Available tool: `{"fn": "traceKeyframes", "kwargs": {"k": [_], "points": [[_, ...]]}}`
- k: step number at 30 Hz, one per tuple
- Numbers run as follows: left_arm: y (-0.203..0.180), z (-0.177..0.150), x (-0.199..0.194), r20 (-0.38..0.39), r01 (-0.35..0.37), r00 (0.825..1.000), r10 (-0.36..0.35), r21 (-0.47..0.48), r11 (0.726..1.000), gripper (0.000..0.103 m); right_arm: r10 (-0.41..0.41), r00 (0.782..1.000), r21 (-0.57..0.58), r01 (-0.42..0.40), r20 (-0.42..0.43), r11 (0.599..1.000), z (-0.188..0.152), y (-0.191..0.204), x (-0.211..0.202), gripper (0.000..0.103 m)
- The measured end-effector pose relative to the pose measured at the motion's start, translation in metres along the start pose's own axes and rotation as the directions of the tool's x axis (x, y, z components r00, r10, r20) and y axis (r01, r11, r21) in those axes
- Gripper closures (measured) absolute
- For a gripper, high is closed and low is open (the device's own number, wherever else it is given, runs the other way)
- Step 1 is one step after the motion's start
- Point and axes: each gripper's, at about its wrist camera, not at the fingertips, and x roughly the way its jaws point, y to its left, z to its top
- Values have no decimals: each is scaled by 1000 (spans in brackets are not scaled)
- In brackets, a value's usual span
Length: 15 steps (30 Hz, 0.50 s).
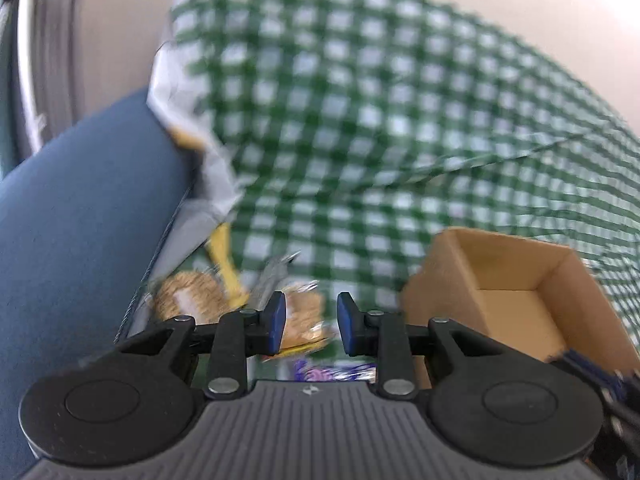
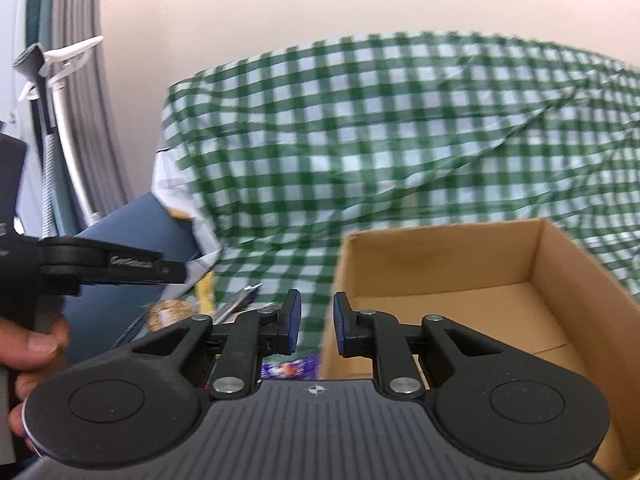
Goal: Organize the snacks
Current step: 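Move both tools back from the box to the snack pile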
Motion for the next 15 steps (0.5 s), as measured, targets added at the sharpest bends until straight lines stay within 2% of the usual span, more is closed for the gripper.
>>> {"fn": "traceKeyframes", "kwargs": {"k": [3, 5, 7, 10, 11, 12, 15], "points": [[16, 21, 19, -63, -99, 993, 96, -58, 993, 72, 35, 999, -14, -35, -14, 999, 0, 6, 2, 84], [32, 32, 27, -60, -135, 990, 128, -127, 983, 72, 61, 998, -19, -62, -25, 998, 0, 10, 3, 84], [42, 39, 34, -38, -171, 985, 168, -150, 974, 72, 77, 997, -41, -78, -31, 996, -2, 14, 3, 84], [55, 30, 39, -10, -163, 986, 164, -177, 970, 72, 101, 994, -68, -104, -47, 992, -4, 19, 3, 84], [60, 24, 42, -38, -165, 986, 161, -178, 970, 72, 106, 993, -82, -110, -47, 991, -5, 22, 2, 84], [65, 25, 50, -109, -193, 979, 175, -194, 962, 72, 113, 992, -94, -117, -47, 989, -5, 23, 1, 84], [78, 30, 53, -106, -170, 983, 147, -253, 953, 72, 137, 989, -145, -143, -51, 979, -7, 32, -1, 84]]}}
